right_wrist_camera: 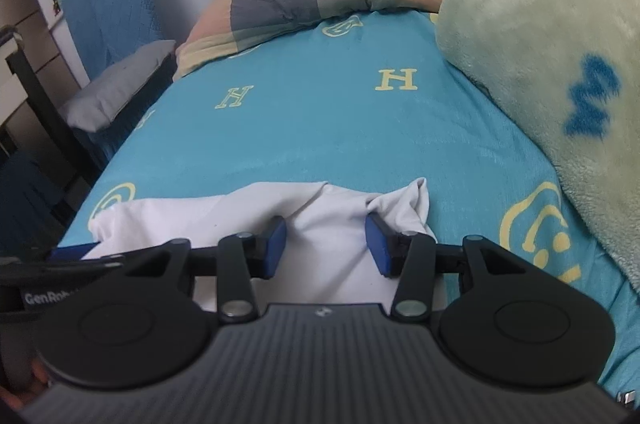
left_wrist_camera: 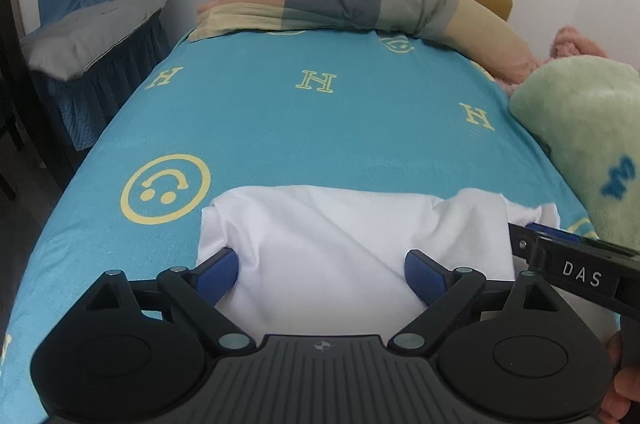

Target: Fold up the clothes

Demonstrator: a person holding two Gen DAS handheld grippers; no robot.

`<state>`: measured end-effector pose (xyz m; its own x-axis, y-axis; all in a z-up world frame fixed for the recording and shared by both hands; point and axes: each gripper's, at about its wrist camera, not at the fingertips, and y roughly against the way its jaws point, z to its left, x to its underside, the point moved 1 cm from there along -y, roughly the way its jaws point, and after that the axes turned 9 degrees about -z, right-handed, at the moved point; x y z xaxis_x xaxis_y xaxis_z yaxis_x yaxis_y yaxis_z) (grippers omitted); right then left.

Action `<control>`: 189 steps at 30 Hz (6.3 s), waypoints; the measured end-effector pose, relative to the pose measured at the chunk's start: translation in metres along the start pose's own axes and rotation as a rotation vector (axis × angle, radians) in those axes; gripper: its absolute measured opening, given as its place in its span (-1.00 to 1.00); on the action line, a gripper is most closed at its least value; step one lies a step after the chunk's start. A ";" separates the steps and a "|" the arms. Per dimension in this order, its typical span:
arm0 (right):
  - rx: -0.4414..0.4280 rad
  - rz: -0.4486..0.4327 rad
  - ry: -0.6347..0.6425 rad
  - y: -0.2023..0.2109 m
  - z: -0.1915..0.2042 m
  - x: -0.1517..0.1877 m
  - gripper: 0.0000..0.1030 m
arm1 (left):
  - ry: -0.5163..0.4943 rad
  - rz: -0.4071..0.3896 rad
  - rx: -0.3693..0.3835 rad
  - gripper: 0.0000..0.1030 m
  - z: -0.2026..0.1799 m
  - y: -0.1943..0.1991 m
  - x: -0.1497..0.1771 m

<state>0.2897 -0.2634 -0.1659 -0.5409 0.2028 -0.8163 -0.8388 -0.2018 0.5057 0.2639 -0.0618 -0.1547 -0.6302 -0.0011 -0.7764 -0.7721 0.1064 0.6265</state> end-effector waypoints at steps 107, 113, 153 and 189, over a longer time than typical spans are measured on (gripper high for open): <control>0.022 -0.349 -0.898 0.387 -0.172 -0.045 -0.61 | 0.814 0.268 0.602 -0.51 -0.169 0.208 -0.049; 0.115 -0.561 -0.746 0.445 -0.250 -0.126 -0.61 | 0.735 0.215 0.806 -0.51 -0.310 0.197 -0.120; 0.522 -0.495 -0.265 0.557 -0.174 -0.032 0.64 | -0.292 -0.248 0.732 0.99 -0.327 0.401 0.011; 0.524 -0.627 0.000 0.554 -0.043 0.025 0.64 | -0.228 -0.556 0.644 0.99 -0.205 0.471 0.062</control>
<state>-0.1858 -0.4109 0.0817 0.0386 0.1290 -0.9909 -0.9057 0.4235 0.0199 -0.1556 -0.2153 0.1058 -0.0915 -0.0284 -0.9954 -0.7230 0.6893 0.0468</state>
